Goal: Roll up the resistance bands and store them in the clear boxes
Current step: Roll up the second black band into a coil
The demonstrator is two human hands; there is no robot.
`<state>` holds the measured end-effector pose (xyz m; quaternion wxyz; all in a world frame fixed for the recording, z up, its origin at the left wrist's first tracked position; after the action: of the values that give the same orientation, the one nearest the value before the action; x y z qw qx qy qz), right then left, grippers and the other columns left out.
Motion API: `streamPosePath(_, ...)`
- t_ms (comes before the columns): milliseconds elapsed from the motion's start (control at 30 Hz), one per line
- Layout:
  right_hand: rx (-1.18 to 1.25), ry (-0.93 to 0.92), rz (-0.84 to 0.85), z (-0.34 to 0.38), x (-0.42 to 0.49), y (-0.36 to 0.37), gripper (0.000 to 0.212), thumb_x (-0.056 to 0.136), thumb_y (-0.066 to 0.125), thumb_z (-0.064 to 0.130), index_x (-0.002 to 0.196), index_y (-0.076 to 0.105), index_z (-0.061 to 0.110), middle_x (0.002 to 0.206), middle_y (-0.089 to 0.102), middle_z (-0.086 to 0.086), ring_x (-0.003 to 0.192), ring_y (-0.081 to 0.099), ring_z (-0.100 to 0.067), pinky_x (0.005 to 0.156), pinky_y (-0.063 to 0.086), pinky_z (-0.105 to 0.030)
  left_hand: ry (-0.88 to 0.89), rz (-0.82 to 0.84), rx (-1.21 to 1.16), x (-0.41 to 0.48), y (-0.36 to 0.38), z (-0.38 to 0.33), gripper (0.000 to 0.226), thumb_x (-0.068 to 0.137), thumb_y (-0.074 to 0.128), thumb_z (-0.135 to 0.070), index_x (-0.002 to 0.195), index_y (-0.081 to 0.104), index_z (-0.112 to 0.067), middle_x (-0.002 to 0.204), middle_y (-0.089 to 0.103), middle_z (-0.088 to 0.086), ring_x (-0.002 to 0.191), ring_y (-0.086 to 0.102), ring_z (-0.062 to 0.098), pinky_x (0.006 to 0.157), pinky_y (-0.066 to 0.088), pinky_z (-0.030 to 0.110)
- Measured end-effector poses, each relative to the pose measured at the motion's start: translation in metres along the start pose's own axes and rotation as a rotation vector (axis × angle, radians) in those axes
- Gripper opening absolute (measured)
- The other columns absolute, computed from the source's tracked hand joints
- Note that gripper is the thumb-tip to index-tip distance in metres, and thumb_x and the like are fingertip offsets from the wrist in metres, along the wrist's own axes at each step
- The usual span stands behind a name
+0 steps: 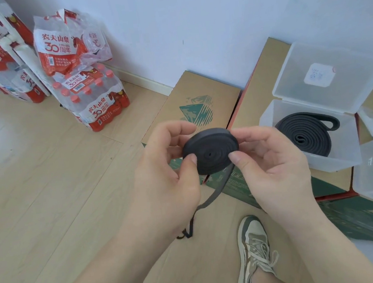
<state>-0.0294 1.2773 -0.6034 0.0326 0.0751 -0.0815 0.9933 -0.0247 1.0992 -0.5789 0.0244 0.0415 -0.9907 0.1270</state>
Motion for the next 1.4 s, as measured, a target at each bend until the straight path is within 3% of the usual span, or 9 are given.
streamPosePath(167, -0.17, -0.162, 0.041, -0.0033, -0.0013, 0.0027, 0.037, 0.089, 0.064, -0.022, 0.096, 0.079, 0.012, 0.099, 0.071, -0.005, 0.098, 0.069, -0.019, 0.082, 0.056, -0.027, 0.228, 0.027, 0.316, -0.003, 0.0011, 0.0017, 0.047, 0.086, 0.07, -0.003, 0.126, 0.06, -0.028, 0.118, 0.064, -0.017, 0.112, 0.06, -0.001, 0.093, 0.05, 0.017)
streamPosePath(300, -0.208, -0.233, 0.062, -0.003, -0.0033, 0.0066, 0.034, 0.088, 0.064, -0.024, 0.091, 0.08, 0.006, 0.098, 0.073, -0.007, 0.096, 0.071, -0.018, 0.082, 0.057, -0.029, 0.351, 0.08, 0.363, -0.0042, 0.0027, -0.001, 0.045, 0.085, 0.072, 0.002, 0.116, 0.063, -0.03, 0.111, 0.063, -0.019, 0.1, 0.062, -0.004, 0.083, 0.052, 0.02)
streamPosePath(433, -0.061, -0.074, 0.008, -0.0037, -0.0037, 0.0036, 0.032, 0.088, 0.071, -0.014, 0.102, 0.077, 0.013, 0.102, 0.076, -0.004, 0.1, 0.073, -0.021, 0.091, 0.059, -0.032, 0.207, 0.005, 0.191, -0.0035, -0.0001, -0.0017, 0.044, 0.087, 0.068, 0.004, 0.104, 0.066, -0.036, 0.104, 0.065, -0.021, 0.103, 0.061, 0.001, 0.078, 0.058, 0.027)
streamPosePath(567, 0.046, 0.014, -0.008, -0.0007, -0.0017, 0.0012, 0.041, 0.092, 0.067, -0.013, 0.111, 0.076, 0.022, 0.107, 0.079, 0.004, 0.104, 0.074, -0.015, 0.092, 0.057, -0.023, 0.045, -0.046, -0.008, -0.0007, 0.0003, -0.0022, 0.044, 0.092, 0.062, 0.006, 0.101, 0.062, -0.037, 0.1, 0.067, -0.018, 0.1, 0.062, 0.007, 0.069, 0.052, 0.014)
streamPosePath(700, -0.117, -0.122, 0.037, -0.0024, -0.0013, 0.0035, 0.042, 0.093, 0.061, -0.018, 0.107, 0.077, 0.018, 0.103, 0.075, -0.001, 0.102, 0.071, -0.019, 0.09, 0.055, -0.026, 0.159, 0.039, 0.248, -0.0035, 0.0018, -0.0007, 0.042, 0.087, 0.067, 0.001, 0.114, 0.06, -0.031, 0.11, 0.064, -0.02, 0.107, 0.061, -0.001, 0.089, 0.052, 0.017)
streamPosePath(767, -0.197, -0.217, 0.071, -0.0026, -0.003, 0.0066, 0.038, 0.092, 0.06, -0.021, 0.105, 0.077, 0.011, 0.102, 0.073, -0.004, 0.101, 0.07, -0.018, 0.089, 0.053, -0.025, 0.238, 0.084, 0.375, -0.0047, 0.0031, 0.0019, 0.046, 0.086, 0.07, -0.005, 0.119, 0.058, -0.034, 0.112, 0.064, -0.02, 0.104, 0.062, -0.002, 0.088, 0.052, 0.022)
streamPosePath(1067, 0.03, -0.012, 0.044, 0.0046, -0.0004, 0.0038, 0.049, 0.093, 0.064, -0.016, 0.116, 0.07, 0.027, 0.11, 0.075, 0.017, 0.105, 0.072, -0.005, 0.088, 0.055, -0.015, 0.054, 0.002, 0.022, -0.0026, 0.0019, -0.0008, 0.045, 0.091, 0.065, 0.002, 0.11, 0.062, -0.038, 0.105, 0.066, -0.023, 0.1, 0.065, 0.012, 0.068, 0.062, 0.037)
streamPosePath(1233, -0.109, -0.114, 0.03, 0.0002, -0.0018, 0.0005, 0.046, 0.09, 0.064, -0.02, 0.105, 0.078, 0.021, 0.102, 0.075, 0.002, 0.102, 0.071, -0.02, 0.088, 0.058, -0.032, 0.21, 0.017, 0.264, -0.0038, 0.0006, 0.004, 0.025, 0.089, 0.072, -0.011, 0.108, 0.063, -0.025, 0.105, 0.064, -0.016, 0.102, 0.063, 0.007, 0.081, 0.059, 0.036)
streamPosePath(1400, -0.059, -0.046, -0.007, 0.001, -0.0057, 0.0028, 0.035, 0.085, 0.075, -0.013, 0.097, 0.08, 0.019, 0.096, 0.08, 0.005, 0.097, 0.076, -0.019, 0.088, 0.06, -0.029, 0.298, 0.061, 0.316, -0.0041, 0.0015, 0.0036, 0.034, 0.089, 0.069, -0.002, 0.111, 0.067, -0.028, 0.103, 0.067, -0.019, 0.099, 0.062, -0.001, 0.079, 0.055, 0.026)
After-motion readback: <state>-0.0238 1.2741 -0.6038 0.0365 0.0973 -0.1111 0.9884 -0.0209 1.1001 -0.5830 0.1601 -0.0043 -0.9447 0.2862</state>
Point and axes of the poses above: each hand's wrist, its own x-axis towards the middle knuckle, its own y-axis out of the palm, z = x × y, the point moved 1 cm from there along x, towards the middle knuckle
